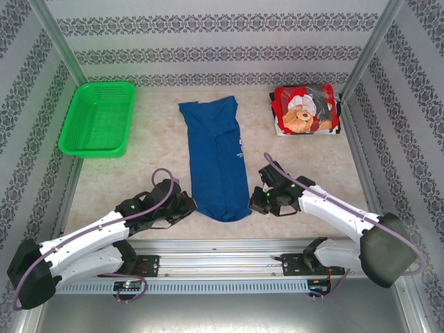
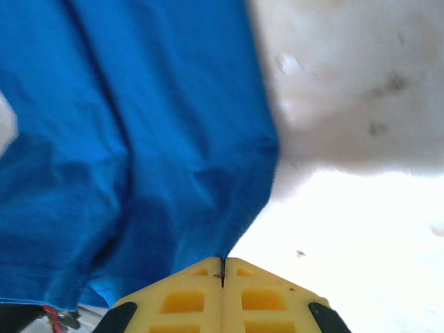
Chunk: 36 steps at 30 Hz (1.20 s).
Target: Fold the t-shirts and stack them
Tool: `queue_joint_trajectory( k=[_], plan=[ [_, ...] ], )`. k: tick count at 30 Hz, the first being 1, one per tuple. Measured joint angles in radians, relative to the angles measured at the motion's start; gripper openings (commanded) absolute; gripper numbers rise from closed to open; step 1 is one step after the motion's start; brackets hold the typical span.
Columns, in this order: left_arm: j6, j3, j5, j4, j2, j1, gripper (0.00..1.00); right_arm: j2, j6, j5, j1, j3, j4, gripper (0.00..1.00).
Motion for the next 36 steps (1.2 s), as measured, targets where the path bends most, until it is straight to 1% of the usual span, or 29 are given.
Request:
queue_joint_trajectory(
  k=[2,7,13,16,20,27,36],
  plan=[
    [0.015,0.016,0.003,-0.008,0.006,0.040,0.00,0.034,-0.021,-0.007,-0.022,0.053,-0.005,0.02],
    [0.080,0.088,0.052,-0.017,0.071,0.174,0.00,0.180,-0.099,-0.024,-0.071,0.214,-0.025,0.01],
    [0.186,0.206,0.124,-0.016,0.206,0.340,0.00,0.335,-0.187,-0.043,-0.143,0.386,-0.058,0.01],
    [0.235,0.262,0.152,-0.016,0.271,0.397,0.00,0.397,-0.227,-0.047,-0.181,0.460,-0.083,0.01],
    [0.283,0.325,0.190,-0.009,0.357,0.446,0.00,0.476,-0.273,-0.060,-0.221,0.553,-0.112,0.01],
    [0.325,0.371,0.237,0.011,0.454,0.512,0.00,0.613,-0.330,-0.081,-0.253,0.720,-0.159,0.00],
    [0.374,0.493,0.289,0.039,0.626,0.555,0.00,0.759,-0.363,-0.098,-0.276,0.906,-0.200,0.02]
  ],
)
